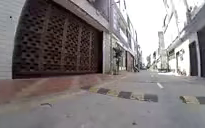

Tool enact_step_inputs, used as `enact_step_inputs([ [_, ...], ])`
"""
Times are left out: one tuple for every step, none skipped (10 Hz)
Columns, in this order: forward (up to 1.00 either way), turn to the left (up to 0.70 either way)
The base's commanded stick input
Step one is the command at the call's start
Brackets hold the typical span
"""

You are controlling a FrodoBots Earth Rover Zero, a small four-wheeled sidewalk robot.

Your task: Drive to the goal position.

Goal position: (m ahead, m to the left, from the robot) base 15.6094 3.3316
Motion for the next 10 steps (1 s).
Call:
enact_step_inputs([
  [0.0,-0.41],
  [0.0,0.0],
  [0.0,0.0],
  [0.0,0.0],
  [0.0,0.0],
  [0.0,0.0],
  [0.2,0.0],
  [0.56,0.0],
  [1.0,0.0],
  [1.0,0.0],
])
